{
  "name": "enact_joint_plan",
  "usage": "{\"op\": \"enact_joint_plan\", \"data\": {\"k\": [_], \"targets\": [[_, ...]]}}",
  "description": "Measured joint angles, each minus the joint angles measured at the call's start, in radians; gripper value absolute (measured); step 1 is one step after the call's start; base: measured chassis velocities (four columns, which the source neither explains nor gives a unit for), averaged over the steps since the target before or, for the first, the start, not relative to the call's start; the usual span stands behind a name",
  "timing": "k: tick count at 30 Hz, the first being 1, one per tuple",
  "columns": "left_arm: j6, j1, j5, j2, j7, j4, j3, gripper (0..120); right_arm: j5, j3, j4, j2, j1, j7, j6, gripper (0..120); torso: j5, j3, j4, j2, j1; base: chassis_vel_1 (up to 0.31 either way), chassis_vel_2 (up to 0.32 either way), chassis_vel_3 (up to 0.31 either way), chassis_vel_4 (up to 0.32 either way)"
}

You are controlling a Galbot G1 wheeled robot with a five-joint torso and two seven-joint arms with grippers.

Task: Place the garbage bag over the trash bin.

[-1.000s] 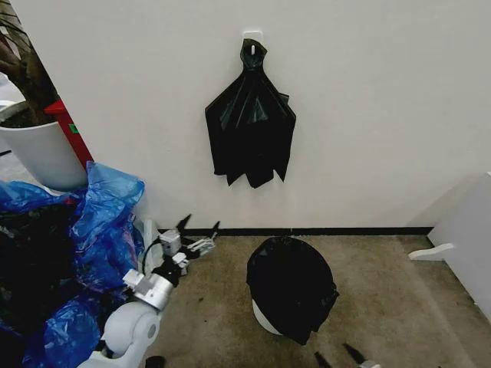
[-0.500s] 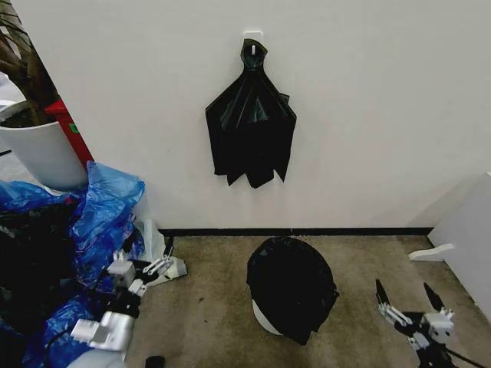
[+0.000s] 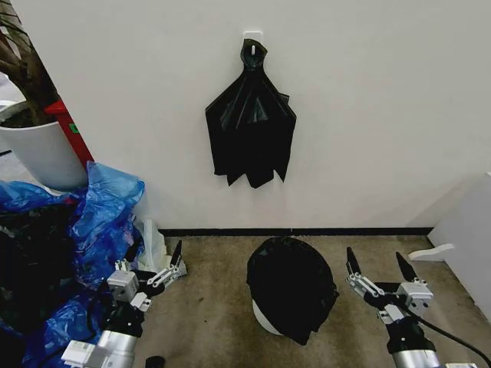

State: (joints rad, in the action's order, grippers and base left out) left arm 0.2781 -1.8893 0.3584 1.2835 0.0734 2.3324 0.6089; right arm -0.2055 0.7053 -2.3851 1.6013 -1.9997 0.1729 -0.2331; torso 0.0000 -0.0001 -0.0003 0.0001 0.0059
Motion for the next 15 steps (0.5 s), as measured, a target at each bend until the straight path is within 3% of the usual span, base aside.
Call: {"op": "enact_joint_plan", "data": {"k": [15], "targets": [[-0.02,-0.006,-0.043,0.017,-0.004,-0.01,-0.06,100,-0.02,-0.002,0.04,0.002,-0.002,0.018,-0.043,100,0.0,0.0,0.0,0.0,0.0,0.0,0.0,0.0,0.0]]}}
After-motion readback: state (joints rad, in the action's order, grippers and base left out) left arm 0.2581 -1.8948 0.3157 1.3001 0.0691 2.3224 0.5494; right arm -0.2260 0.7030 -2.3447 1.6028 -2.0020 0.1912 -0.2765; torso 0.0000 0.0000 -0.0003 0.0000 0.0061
